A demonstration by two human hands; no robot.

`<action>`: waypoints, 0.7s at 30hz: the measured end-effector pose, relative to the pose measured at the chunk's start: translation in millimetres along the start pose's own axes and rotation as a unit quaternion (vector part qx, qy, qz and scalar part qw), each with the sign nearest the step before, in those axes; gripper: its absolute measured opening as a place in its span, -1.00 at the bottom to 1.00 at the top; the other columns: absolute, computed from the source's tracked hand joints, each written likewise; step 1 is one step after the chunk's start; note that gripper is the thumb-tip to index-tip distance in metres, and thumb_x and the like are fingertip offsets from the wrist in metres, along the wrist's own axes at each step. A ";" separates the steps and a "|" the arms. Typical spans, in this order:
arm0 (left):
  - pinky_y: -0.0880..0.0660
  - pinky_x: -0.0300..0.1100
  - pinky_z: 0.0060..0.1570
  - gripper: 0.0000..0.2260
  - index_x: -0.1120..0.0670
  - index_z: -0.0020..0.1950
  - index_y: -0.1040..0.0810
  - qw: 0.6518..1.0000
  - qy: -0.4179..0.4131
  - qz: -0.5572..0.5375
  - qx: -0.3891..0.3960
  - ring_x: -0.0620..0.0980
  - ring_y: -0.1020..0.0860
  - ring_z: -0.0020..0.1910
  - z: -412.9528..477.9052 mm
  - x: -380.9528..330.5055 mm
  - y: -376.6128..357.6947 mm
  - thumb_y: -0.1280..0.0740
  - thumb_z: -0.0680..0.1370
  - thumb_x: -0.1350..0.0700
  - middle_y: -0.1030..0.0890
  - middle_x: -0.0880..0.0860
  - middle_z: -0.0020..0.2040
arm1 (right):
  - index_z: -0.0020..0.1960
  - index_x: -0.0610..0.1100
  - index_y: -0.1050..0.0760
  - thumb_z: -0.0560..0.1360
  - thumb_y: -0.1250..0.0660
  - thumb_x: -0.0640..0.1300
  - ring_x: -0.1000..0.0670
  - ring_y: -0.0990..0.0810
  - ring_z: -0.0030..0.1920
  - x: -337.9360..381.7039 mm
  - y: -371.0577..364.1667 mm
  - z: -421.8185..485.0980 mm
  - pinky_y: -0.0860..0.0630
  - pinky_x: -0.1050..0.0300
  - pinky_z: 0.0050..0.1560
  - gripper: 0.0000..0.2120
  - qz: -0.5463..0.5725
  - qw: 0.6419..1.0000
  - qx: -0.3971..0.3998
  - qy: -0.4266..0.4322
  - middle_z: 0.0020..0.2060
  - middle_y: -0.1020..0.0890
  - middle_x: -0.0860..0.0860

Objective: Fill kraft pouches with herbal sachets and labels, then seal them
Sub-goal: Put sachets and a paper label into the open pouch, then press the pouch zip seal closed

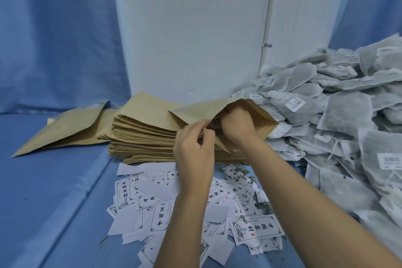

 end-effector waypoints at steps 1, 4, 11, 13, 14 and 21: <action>-0.44 -0.41 -0.05 -0.78 0.10 0.06 -0.67 1.000 0.011 -0.007 0.005 -0.08 -0.56 0.00 0.7 1.0 0.0 -0.26 0.51 0.21 -0.60 -0.17 -0.08 | -0.05 -0.28 -0.53 0.55 -0.11 -0.25 -0.11 -0.42 -0.25 -1.2 -0.9 0.6 -0.27 0.13 -0.29 -0.78 0.017 1.000 0.002 0.001 -0.21 -0.53 -0.12; -0.39 -0.54 -0.12 -0.78 -0.01 0.12 -0.62 0.995 0.074 -0.057 0.020 -0.30 -0.55 -0.07 4.7 7.0 0.0 -0.28 0.56 0.20 -0.62 -0.17 0.00 | -0.10 -0.21 -0.50 0.56 -0.09 -0.18 -0.18 -0.48 -0.14 -8.6 -0.7 -10.1 -0.32 0.09 -0.22 -0.77 0.047 0.997 -0.063 0.004 -0.17 -0.58 -0.14; -0.44 -0.52 -0.06 -0.86 -0.02 0.03 -0.65 0.988 0.130 -0.083 0.002 -0.34 -0.56 -0.02 10.9 16.8 6.0 -0.39 0.52 0.16 -0.66 -0.12 0.00 | -0.30 -0.11 -0.57 0.37 -0.16 -0.18 0.00 -0.47 -0.56 -13.5 -2.7 -61.5 -0.42 0.20 -0.50 -0.79 0.327 0.940 -0.005 0.095 -0.51 -0.58 -0.06; -0.47 -0.42 0.04 -0.86 -0.05 0.03 -0.65 0.987 0.140 -0.081 0.011 -0.27 -0.58 0.03 13.1 18.5 7.7 -0.37 0.52 0.15 -0.66 -0.11 0.02 | -0.35 -0.13 -0.55 0.34 -0.16 -0.17 -0.02 -0.47 -0.57 -17.1 -9.9 -67.8 -0.35 0.28 -0.55 -0.79 0.304 0.941 0.113 0.096 -0.53 -0.58 -0.09; -0.49 -0.33 0.11 -0.85 -0.05 0.03 -0.65 0.986 0.145 -0.085 0.016 -0.21 -0.59 0.06 14.2 19.2 8.5 -0.37 0.53 0.16 -0.66 -0.09 0.03 | -0.34 -0.14 -0.57 0.36 -0.18 -0.18 -0.02 -0.51 -0.55 -19.4 -14.4 -69.7 -0.37 0.28 -0.54 -0.79 0.259 0.947 0.165 0.093 -0.51 -0.60 -0.09; -0.51 -0.06 0.18 -0.85 -0.03 0.05 -0.62 0.982 0.158 -0.092 0.039 -0.09 -0.60 0.07 16.1 19.9 12.2 -0.33 0.55 0.18 -0.66 -0.03 0.03 | 0.11 -0.05 -0.59 0.45 -0.39 -0.03 0.02 -0.58 -0.01 -48.2 -33.6 -68.8 -0.56 0.10 0.02 -0.75 -0.112 0.942 0.308 0.067 -0.01 -0.62 0.05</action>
Point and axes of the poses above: each hand's wrist, its own z-axis towards the middle knuckle, its own y-axis out of the back of the hand, x = y × z, the point moved 3 cm from there along z, towards the middle knuckle
